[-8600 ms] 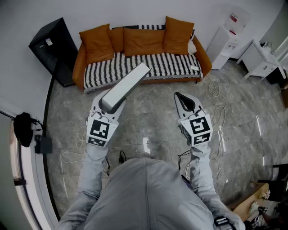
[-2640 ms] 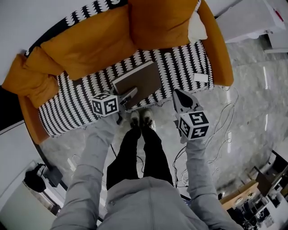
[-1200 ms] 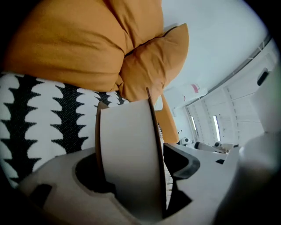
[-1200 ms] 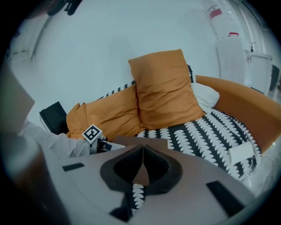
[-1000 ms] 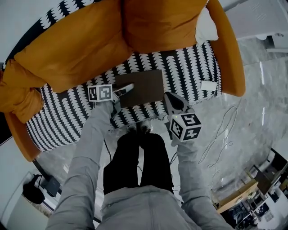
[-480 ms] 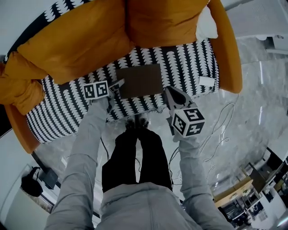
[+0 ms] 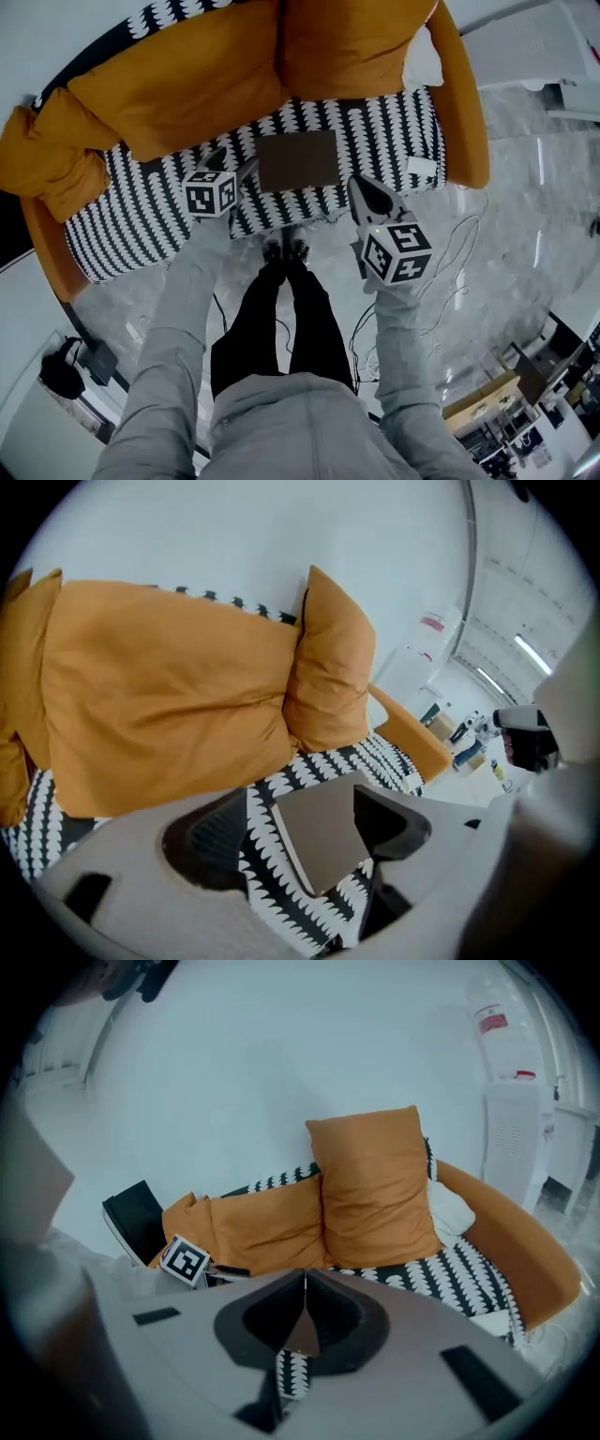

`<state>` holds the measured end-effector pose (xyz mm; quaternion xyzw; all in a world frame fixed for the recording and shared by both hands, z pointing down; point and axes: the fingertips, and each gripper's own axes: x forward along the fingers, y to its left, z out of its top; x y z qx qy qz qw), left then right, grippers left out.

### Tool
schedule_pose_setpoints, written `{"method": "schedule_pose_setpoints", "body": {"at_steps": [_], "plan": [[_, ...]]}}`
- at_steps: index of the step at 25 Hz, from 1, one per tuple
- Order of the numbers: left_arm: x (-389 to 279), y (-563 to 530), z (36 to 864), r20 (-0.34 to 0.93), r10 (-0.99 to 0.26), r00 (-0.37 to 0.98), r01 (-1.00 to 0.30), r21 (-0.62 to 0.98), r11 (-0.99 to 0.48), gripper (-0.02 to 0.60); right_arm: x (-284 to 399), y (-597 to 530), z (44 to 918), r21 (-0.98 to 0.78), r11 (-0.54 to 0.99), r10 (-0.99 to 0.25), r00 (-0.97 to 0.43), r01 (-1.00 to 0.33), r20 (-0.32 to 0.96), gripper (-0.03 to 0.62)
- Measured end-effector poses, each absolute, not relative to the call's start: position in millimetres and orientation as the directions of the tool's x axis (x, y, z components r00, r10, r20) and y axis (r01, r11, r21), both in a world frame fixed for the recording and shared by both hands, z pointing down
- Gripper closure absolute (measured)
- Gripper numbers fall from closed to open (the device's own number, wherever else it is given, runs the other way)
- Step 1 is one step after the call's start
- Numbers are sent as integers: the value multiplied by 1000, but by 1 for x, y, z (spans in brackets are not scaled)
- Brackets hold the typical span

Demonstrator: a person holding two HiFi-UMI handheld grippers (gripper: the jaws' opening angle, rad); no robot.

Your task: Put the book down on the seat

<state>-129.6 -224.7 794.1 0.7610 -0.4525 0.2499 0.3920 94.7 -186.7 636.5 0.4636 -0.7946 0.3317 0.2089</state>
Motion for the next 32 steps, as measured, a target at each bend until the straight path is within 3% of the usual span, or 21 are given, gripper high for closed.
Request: {"method": "schedule_pose_setpoints", "body": {"at_steps": [3,4,6,7,13,18,25,32], "plan": [[-122,-226,753,705,-514,489,-871,363,-331,211,92,-184,612,-306,369,-612,-477,-878,631,565],[-122,-227,740,696,-523,492,-869,354,-347,234,89,-184,603,-296,377,-618,-476,-878,626,565],[-125,-227,712,681,-548,485,-871,322,-371,350,82,-182,582,-275,396,-629,-477,-876,614,563],[-127,-227,699,674,-561,480,-873,306,-379,371,80,-181,572,-265,406,-633,-479,-874,609,563],[-108,-232,619,585,-629,512,-854,268,-445,409,102,-186,514,-192,413,-676,-441,-890,590,563],[-103,-237,558,561,-669,488,-855,156,-494,526,109,-195,460,-77,446,-722,-410,-892,558,564],[-102,-219,481,526,-656,542,-807,107,-581,552,103,-185,379,-47,417,-800,-392,-907,455,565],[-101,-221,376,414,-714,565,-784,-2,-621,554,105,-190,283,44,408,-869,-373,-912,326,565]]}}
